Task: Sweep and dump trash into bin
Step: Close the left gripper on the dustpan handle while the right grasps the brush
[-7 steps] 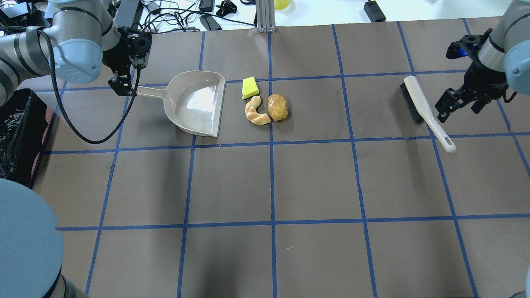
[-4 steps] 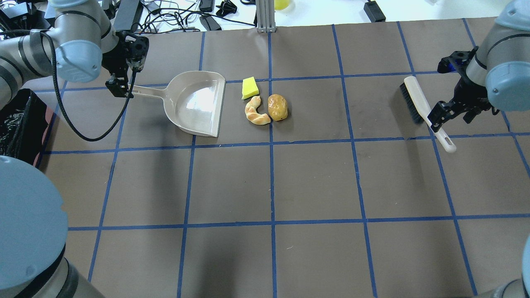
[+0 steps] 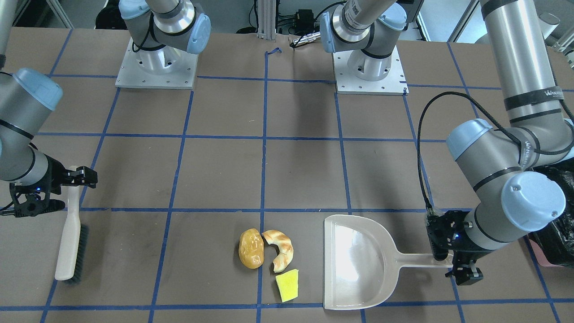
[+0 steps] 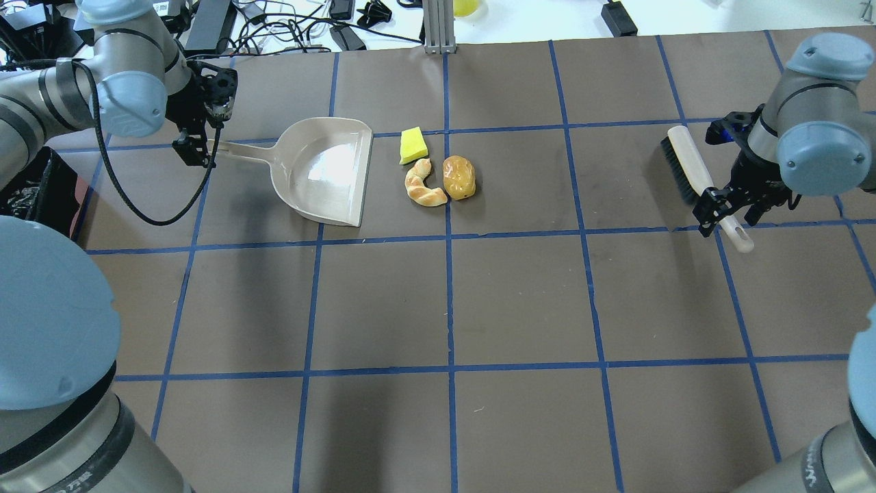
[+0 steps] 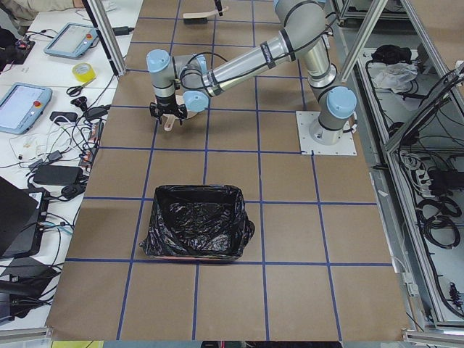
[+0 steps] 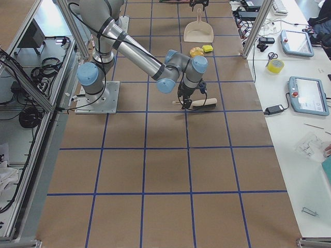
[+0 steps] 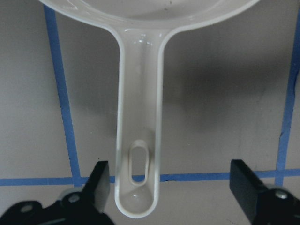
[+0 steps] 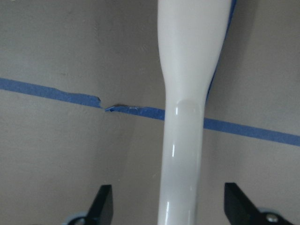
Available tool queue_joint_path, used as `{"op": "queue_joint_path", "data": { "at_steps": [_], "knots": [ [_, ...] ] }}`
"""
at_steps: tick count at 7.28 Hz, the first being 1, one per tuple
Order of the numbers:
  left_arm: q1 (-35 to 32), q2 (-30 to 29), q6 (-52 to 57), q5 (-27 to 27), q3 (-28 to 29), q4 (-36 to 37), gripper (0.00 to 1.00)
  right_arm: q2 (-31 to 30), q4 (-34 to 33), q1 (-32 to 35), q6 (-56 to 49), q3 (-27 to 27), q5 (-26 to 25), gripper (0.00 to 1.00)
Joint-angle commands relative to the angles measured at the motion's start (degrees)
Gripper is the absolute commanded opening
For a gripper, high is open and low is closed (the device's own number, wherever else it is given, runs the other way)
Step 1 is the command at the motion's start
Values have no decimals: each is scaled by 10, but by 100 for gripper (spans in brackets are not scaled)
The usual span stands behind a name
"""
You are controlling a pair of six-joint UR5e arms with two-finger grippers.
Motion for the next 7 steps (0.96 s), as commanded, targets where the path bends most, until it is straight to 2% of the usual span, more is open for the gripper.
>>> {"op": "queue_joint_path", "data": {
  "at_steps": [1, 3, 5, 6, 7],
  "knots": [
    [6, -13, -3, -13, 14, -3, 91, 3, 1, 0, 13, 0, 0, 42],
    [-6, -14, -72, -10, 10, -4, 87, 3, 2, 0, 16, -1, 0, 0],
    [-3, -16, -69, -11, 8, -11, 86, 3, 2, 0, 16, -7, 7, 0],
    [-2, -16, -69, -4, 1, -11, 80, -2, 4, 3, 30, -14, 7, 0],
    [-2, -17, -67, -6, -7, -11, 79, -3, 11, 9, 60, -25, 10, 0]
  ]
}}
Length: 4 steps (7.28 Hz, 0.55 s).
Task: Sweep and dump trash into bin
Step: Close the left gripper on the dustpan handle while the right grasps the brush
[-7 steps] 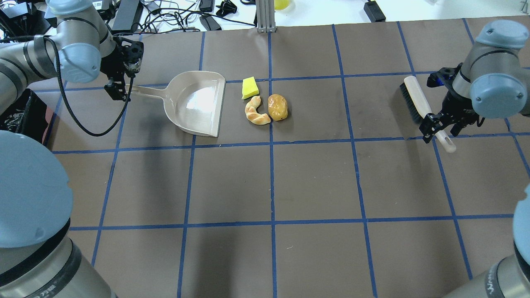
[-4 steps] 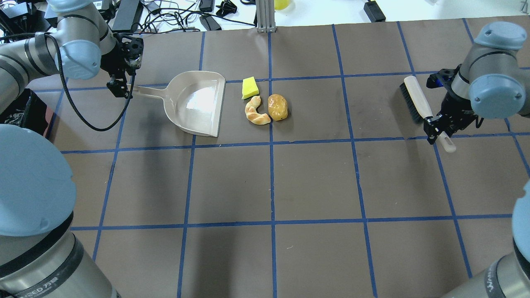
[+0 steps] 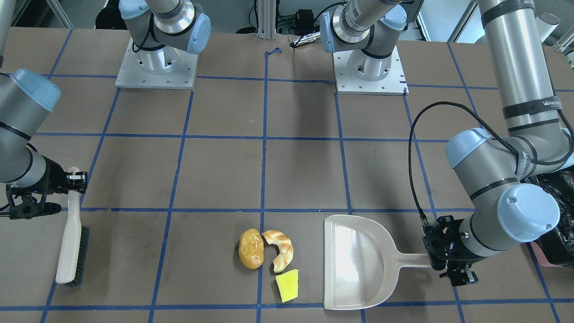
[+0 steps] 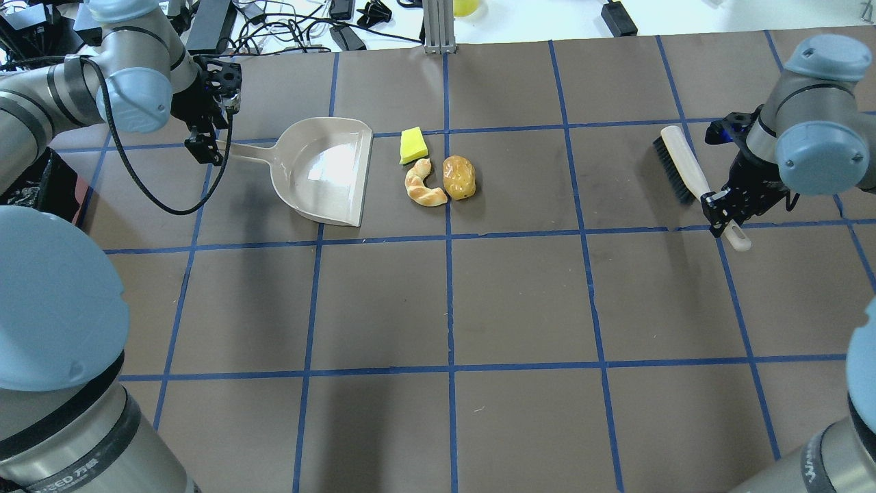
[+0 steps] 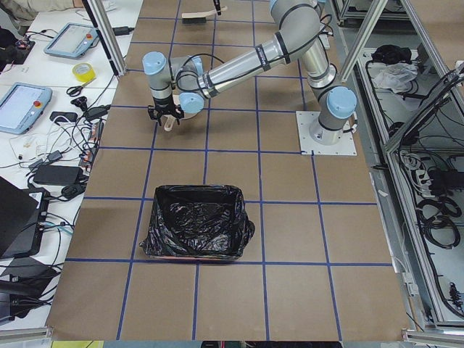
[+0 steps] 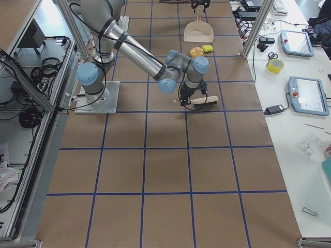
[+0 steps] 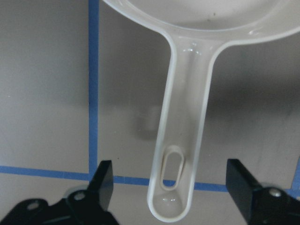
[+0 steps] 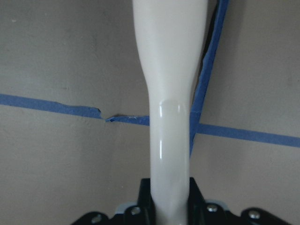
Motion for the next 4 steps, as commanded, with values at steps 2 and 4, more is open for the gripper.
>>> {"op": "queue_joint_path", "data": {
  "at_steps": [2, 4],
  "knots": [
    [0, -2, 7, 0, -8, 8, 60, -3, 8, 53, 71, -20, 2, 0],
    [-1, -1, 7, 1, -4, 9, 18, -4, 40, 98, 146, -21, 28, 0]
  ]
}}
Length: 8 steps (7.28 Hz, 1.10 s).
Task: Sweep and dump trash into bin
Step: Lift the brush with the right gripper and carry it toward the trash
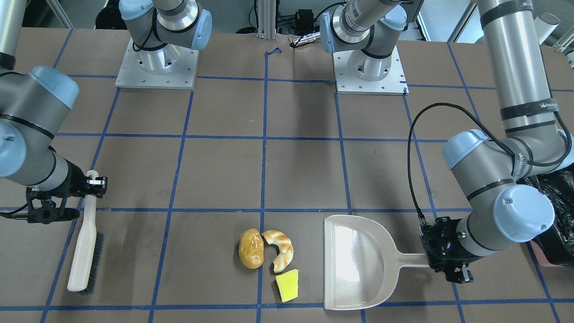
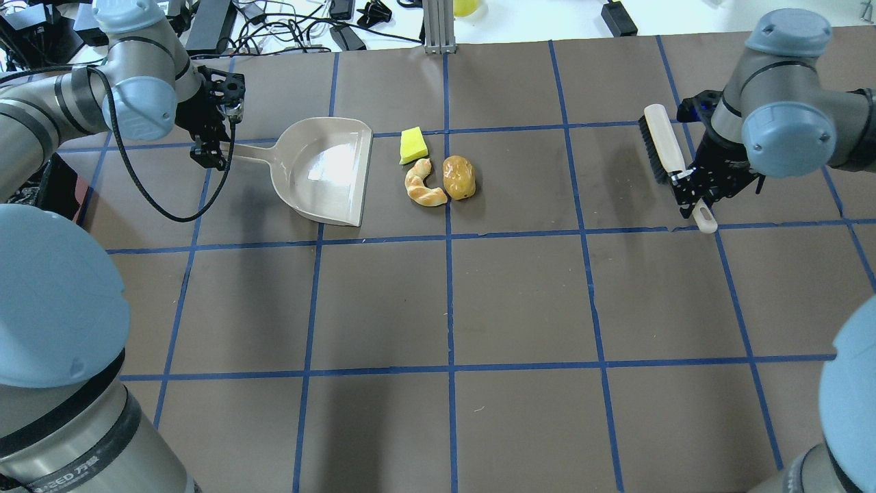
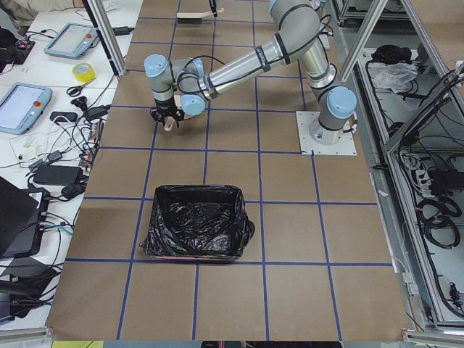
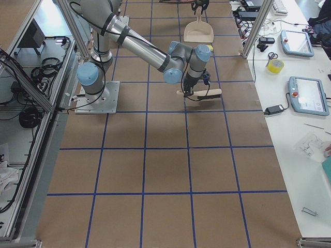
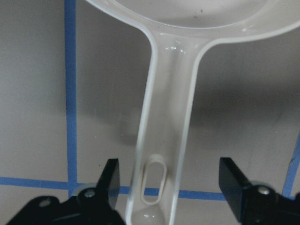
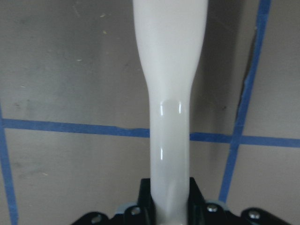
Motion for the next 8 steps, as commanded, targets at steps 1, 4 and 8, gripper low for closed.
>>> {"op": "queue_joint_path", "data": {
  "at_steps": [1, 4, 8],
  "knots": [
    [-1, 0, 1, 0, 3, 1, 12, -1, 18, 41, 36, -1, 22, 0],
    [-3, 4, 1, 0, 0, 1, 0, -9, 67, 109, 74, -17, 14, 0],
    [-4, 3, -2, 2, -2, 1, 0, -7, 86, 207, 246, -30, 61, 0]
  ]
}}
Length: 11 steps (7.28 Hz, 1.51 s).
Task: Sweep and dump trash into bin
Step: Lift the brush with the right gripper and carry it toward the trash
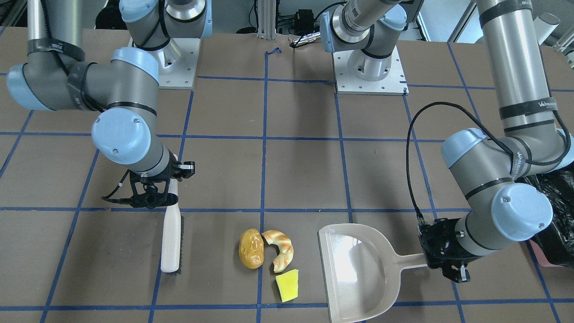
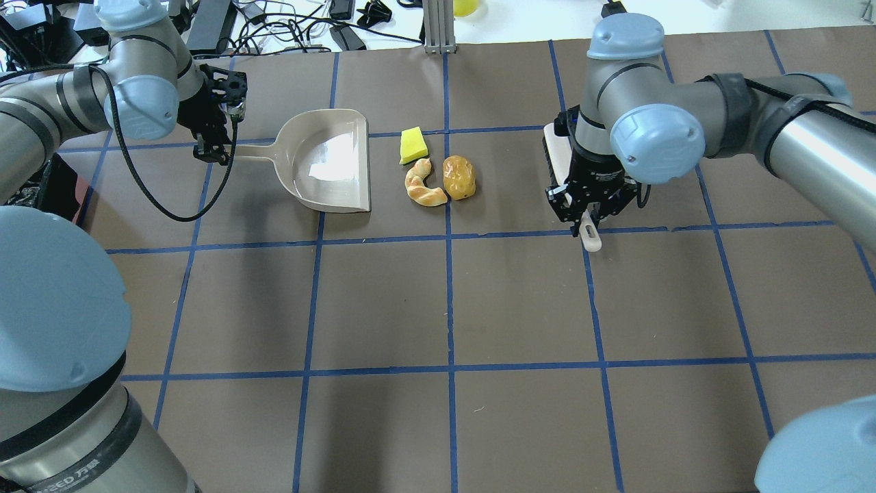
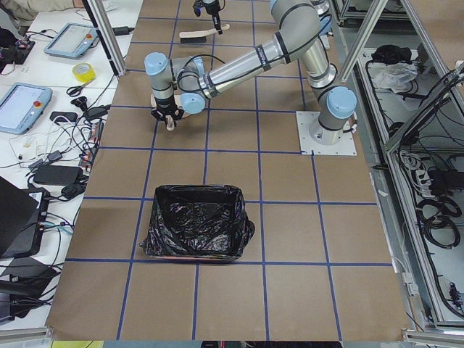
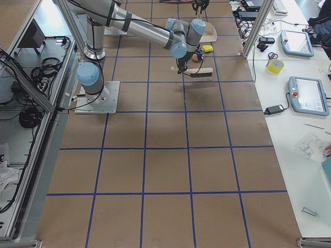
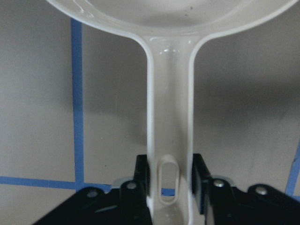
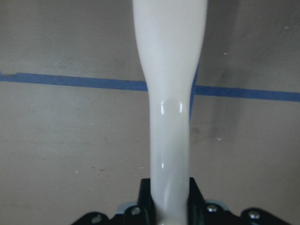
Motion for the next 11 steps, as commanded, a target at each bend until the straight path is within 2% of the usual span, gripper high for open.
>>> {"op": "queue_joint_path", "data": {
  "at_steps": [1, 3, 10, 11],
  "knots": [
    [0, 1, 0, 1, -1, -1, 0, 6, -4, 35, 63, -1, 24, 0],
    [0, 1, 0, 1, -1, -1, 0, 11, -7, 54, 106, -6, 54, 0],
    [-21, -1, -4, 27, 4, 0, 0, 85, -25, 157, 249, -84, 57, 0],
    [-21, 0, -4, 27, 4, 0, 0, 100, -25, 169, 274, -104, 77, 0]
  ]
}}
